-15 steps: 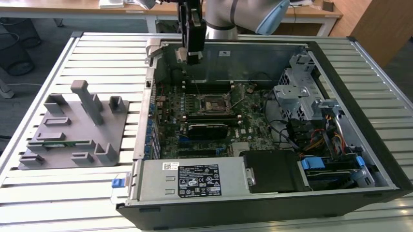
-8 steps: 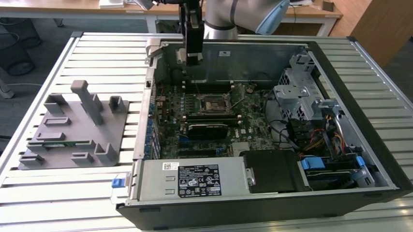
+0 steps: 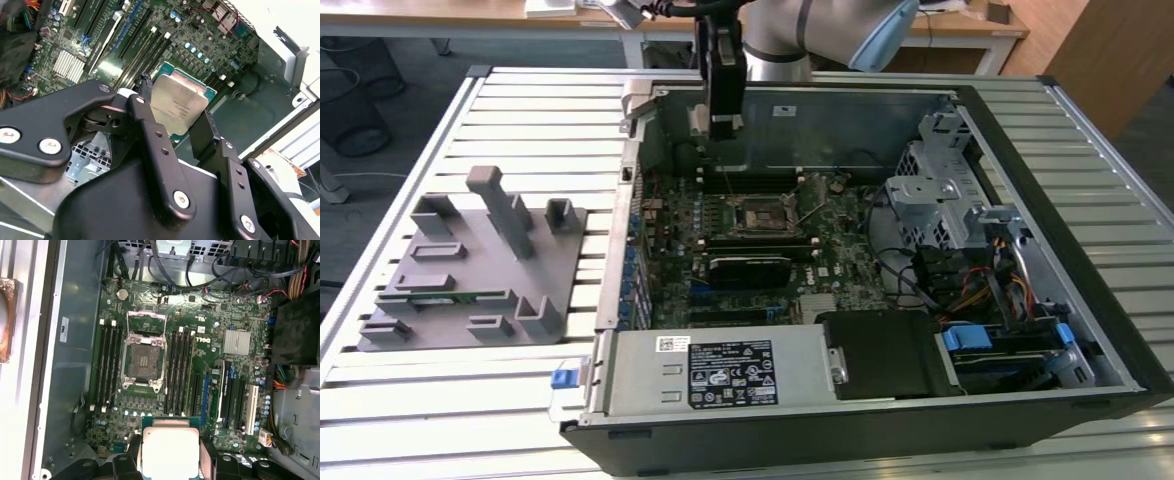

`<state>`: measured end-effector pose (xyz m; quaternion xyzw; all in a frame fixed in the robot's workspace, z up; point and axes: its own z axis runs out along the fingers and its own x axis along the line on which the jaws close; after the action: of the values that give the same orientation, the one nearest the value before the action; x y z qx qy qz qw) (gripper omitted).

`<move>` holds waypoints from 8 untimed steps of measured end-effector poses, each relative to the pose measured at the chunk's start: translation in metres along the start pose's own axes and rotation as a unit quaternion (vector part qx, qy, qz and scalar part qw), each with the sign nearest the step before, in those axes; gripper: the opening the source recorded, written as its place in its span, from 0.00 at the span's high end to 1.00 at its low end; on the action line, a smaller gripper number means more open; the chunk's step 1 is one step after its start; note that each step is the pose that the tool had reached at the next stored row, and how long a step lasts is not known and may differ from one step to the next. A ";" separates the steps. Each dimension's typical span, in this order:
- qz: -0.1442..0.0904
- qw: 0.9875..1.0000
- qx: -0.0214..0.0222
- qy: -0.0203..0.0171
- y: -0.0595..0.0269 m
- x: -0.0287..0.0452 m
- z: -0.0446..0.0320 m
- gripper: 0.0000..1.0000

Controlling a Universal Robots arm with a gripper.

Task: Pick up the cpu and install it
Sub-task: 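Place the cpu into insertion slot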

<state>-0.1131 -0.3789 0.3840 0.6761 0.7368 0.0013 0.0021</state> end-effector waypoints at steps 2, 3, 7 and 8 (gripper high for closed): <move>0.012 1.000 0.000 0.000 0.0001 0.0001 0.0019 0.46; 0.017 1.000 0.000 0.000 0.0004 0.0002 0.0028 0.46; 0.018 1.000 0.000 0.000 0.0057 0.0004 0.0066 0.46; 0.018 1.000 0.000 0.000 0.0073 0.0004 0.0077 0.46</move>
<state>-0.1058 -0.3779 0.3763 0.6892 0.7245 0.0012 0.0021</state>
